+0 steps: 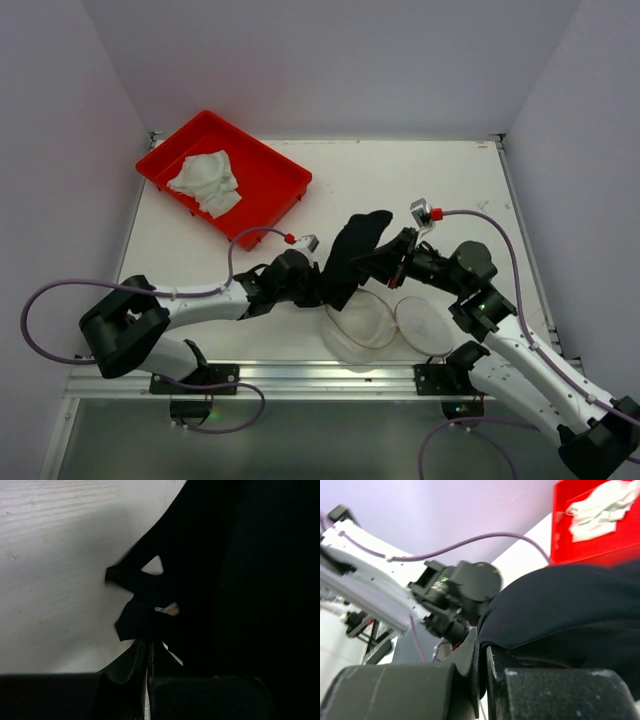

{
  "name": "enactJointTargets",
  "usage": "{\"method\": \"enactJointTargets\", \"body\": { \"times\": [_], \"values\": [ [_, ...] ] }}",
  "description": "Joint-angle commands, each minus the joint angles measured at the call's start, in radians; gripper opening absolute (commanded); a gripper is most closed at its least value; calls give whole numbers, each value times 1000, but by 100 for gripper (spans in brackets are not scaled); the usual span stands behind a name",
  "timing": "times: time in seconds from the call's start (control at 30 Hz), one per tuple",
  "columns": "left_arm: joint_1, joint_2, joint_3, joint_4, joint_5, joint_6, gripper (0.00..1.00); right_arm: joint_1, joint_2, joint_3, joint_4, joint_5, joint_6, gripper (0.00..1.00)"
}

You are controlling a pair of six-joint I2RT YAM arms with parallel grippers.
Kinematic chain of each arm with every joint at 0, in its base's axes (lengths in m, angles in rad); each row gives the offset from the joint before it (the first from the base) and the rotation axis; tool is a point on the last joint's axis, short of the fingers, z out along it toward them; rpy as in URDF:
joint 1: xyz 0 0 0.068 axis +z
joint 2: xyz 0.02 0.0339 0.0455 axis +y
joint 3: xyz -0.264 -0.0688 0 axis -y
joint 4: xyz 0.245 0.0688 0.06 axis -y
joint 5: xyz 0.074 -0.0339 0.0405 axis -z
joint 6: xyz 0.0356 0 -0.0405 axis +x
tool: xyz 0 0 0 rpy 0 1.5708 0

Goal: Unzip the laundry bag and remove the bra

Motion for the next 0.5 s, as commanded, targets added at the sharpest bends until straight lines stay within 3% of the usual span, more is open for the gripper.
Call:
{"method": "enactJointTargets", "body": {
  "times": [0.0,0.03,0.1,0.13,0.2,0.23,0.27,0.33,0.47],
  "values": [
    [0,-88,-32,49,-82,-53,0,-2,3,-10,92,66,12,0],
    [0,-106,-31,30,-120,-50,0,-2,6,-2,79,68,6,0],
    [0,-129,-22,-2,-143,-38,14,-1,17,27,18,86,-12,0],
    [1,-158,-18,-25,-165,-35,29,-2,17,30,2,100,-24,0],
    [4,-194,-9,-51,-194,-21,48,-2,15,32,-36,122,-37,0],
    [12,-230,-3,-89,-217,-17,68,-1,11,35,-47,126,-41,0],
    [18,-249,11,-105,-229,-12,78,-2,6,37,-58,128,-43,0],
    [36,-295,23,-195,-251,5,91,-1,-6,40,-76,140,-37,0],
    [46,-360,51,-243,-240,55,96,-1,7,116,-138,146,-41,0]
  ]
}}
